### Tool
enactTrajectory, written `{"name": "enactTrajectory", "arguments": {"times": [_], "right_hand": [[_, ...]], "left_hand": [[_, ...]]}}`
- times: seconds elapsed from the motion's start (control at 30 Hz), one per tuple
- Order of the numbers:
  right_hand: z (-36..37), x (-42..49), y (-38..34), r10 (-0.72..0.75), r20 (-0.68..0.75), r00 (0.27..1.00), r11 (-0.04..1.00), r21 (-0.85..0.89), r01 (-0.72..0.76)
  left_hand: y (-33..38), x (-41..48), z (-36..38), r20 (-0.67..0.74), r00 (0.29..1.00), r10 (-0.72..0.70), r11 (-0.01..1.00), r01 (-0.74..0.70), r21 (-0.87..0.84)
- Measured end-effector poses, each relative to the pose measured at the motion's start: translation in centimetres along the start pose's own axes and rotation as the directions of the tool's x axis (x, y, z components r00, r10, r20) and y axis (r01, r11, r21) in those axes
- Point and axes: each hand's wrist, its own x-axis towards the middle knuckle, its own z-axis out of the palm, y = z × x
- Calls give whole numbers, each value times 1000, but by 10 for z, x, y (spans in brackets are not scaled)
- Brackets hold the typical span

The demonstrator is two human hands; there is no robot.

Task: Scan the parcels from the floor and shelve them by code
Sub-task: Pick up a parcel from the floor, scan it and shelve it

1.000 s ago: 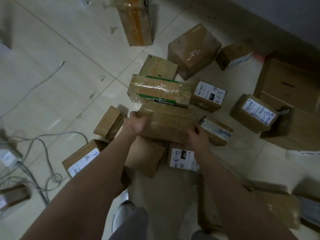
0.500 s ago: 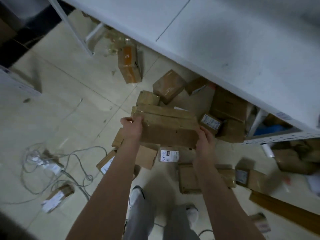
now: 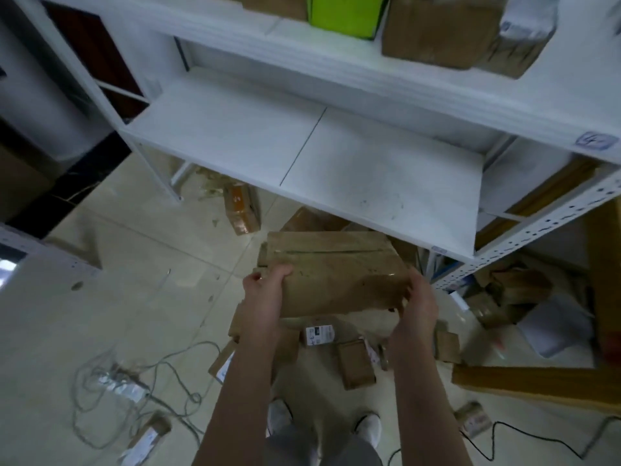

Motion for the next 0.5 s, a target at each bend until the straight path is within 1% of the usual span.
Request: {"name": "enactTrajectory", "arguments": {"times": [0.1,0.2,0.33,0.43,0.5], "right_hand": [[-2,-17,-15,-34,-16,999,997,70,35],[4,-38,-29,-64,32,997,991,117,59],[10,-63,-44,-89,112,990,991,110,77],[9,-74,-56,-63,147,987,993,106,48],[5,-80,-64,-32,172,985,994,105,14]], "left_hand": [[28,-29,-15,131,990,43,999,-39,-27],[51,-43,-30,192,974,117,993,-108,-55],[68,-68,-52,269,936,228,972,-203,-116],[75,-84,-60,277,900,336,941,-305,-149],[77,-96,-59,229,872,433,901,-421,-105]]}}
